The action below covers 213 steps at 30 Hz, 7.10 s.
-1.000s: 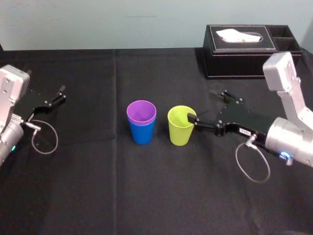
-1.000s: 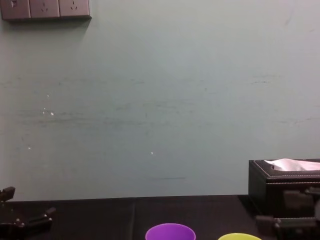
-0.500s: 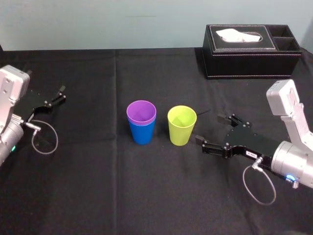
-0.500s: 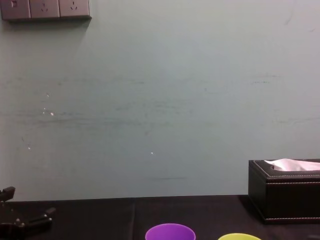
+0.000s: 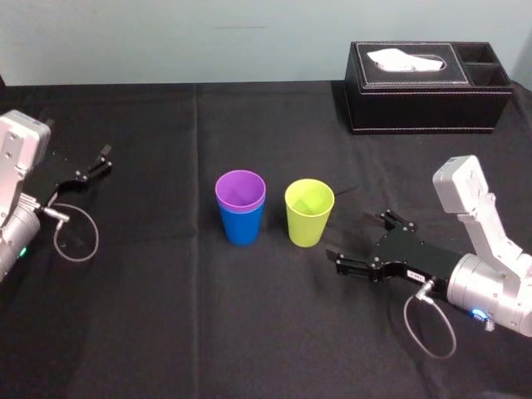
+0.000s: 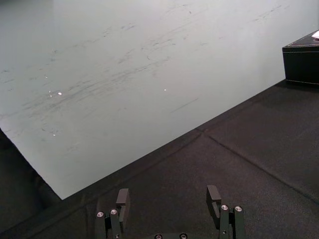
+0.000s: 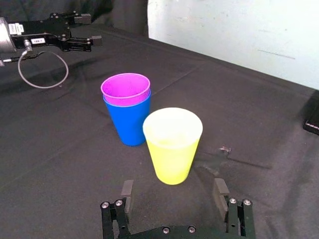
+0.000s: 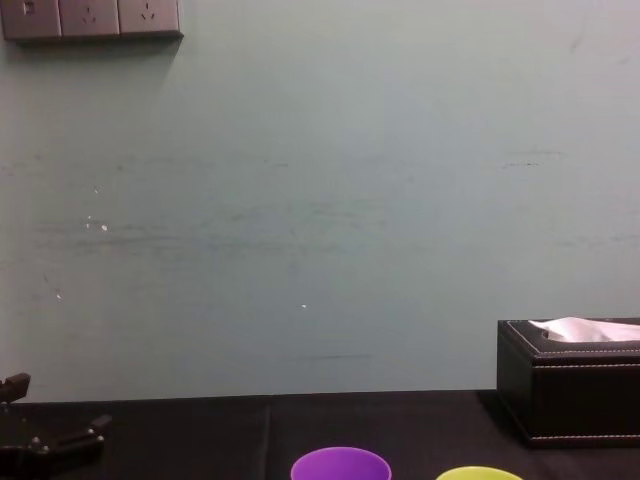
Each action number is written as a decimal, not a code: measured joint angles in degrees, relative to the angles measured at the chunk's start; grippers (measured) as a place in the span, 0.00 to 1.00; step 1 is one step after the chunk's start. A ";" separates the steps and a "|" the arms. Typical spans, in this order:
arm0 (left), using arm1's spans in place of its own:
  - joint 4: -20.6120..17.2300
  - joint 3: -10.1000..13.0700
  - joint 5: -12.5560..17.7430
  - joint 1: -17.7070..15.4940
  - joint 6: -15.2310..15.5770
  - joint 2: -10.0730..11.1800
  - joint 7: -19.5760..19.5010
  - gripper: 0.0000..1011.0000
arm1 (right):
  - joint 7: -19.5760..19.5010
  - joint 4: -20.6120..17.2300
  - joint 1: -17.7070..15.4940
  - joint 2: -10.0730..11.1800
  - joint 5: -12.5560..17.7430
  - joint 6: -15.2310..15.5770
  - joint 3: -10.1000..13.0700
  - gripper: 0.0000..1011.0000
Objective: Stack the three plastic cups sequentially using one hand.
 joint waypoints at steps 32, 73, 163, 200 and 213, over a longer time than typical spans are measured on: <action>0.00 0.00 0.00 0.00 0.00 0.00 0.00 1.00 | 1.00 7.52 5.39 -6.39 -4.60 -1.26 -2.76 0.99; 0.00 0.00 0.00 0.00 0.00 0.00 0.00 1.00 | 1.29 11.47 9.87 -10.27 -6.56 0.29 -4.13 0.99; 0.00 0.00 0.00 0.00 0.00 0.00 0.00 1.00 | 7.13 3.76 28.31 -7.48 -0.05 14.58 -12.93 0.70; 0.00 0.00 0.00 0.00 0.00 0.00 0.00 1.00 | 7.78 7.33 29.84 -7.39 0.76 13.14 -17.31 0.70; 0.00 0.00 0.00 0.00 0.00 0.00 0.00 1.00 | 7.96 8.56 29.70 -7.49 0.75 12.51 -17.52 0.70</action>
